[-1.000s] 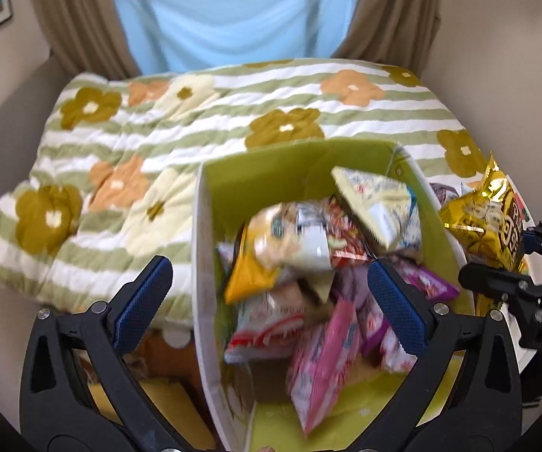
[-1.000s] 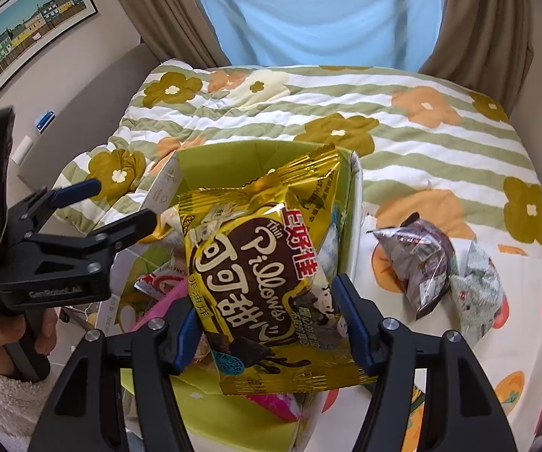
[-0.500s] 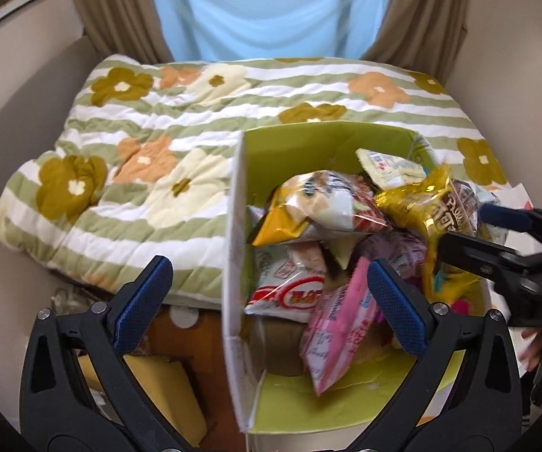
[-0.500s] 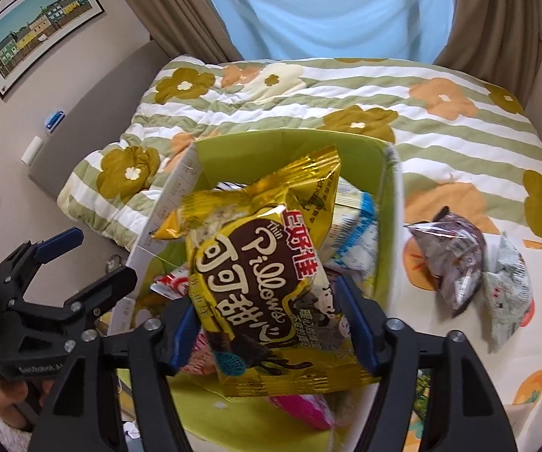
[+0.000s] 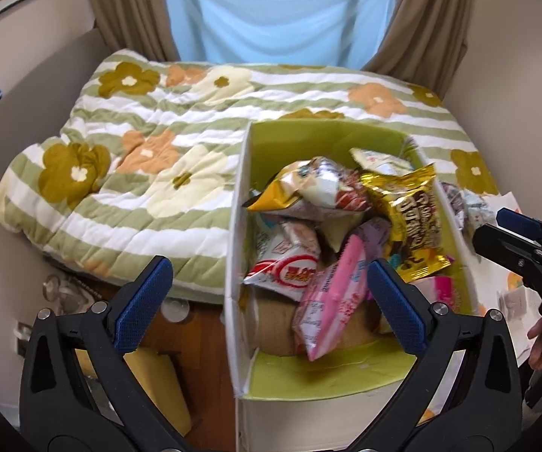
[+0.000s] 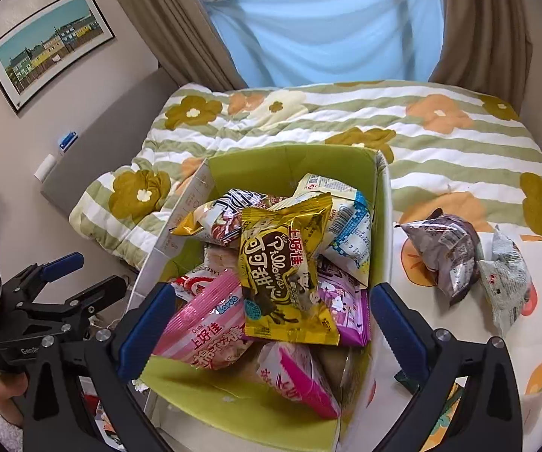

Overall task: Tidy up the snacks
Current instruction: 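Withdraw both tools and move toward the last bags on the bed, then grasp the brown bag with the left tool while the right grasps the grey-green MPM bag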

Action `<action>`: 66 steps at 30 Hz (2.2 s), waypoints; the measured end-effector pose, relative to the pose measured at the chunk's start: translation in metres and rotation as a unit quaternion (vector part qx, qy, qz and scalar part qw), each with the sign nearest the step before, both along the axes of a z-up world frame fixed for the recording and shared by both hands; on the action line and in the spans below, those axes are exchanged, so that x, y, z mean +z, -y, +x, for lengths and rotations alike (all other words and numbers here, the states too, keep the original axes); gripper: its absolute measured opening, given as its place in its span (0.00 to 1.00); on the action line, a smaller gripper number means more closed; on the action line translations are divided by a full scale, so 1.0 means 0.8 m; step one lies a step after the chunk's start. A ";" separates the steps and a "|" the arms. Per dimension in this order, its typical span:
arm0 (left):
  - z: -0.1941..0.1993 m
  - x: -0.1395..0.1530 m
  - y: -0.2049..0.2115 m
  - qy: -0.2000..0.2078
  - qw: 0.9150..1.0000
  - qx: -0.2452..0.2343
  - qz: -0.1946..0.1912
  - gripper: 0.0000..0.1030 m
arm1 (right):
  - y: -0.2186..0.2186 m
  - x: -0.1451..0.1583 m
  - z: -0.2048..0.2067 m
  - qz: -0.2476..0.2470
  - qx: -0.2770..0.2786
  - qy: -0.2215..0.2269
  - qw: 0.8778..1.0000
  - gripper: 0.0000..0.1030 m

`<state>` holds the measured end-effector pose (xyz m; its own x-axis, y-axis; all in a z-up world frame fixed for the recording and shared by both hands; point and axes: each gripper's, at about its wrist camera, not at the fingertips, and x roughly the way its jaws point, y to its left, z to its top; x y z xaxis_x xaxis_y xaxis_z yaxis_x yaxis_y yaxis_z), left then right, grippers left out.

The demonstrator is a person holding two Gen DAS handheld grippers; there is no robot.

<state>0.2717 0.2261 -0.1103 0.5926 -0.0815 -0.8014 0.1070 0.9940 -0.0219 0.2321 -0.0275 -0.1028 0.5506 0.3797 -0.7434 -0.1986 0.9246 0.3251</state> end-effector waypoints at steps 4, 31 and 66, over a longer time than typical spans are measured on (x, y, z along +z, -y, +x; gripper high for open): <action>-0.005 0.010 0.019 0.014 0.999 -0.029 -0.014 0.99 | 0.018 0.021 -0.021 -0.010 -0.025 0.029 0.999 1.00; 0.044 0.024 0.339 0.014 1.000 -0.019 -0.015 0.99 | 0.327 -0.004 -0.001 -0.026 -0.019 0.007 0.999 1.00; 0.215 -0.208 0.428 -0.180 0.978 0.103 0.026 0.99 | 0.383 -0.190 0.080 0.186 -0.149 -0.199 0.951 1.00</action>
<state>0.4438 -0.1160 -0.2766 0.2716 0.0552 -0.9608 -0.1005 0.9945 0.0287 0.2964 -0.3338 -0.2545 0.3772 0.5283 -0.7607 0.2617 0.7271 0.6347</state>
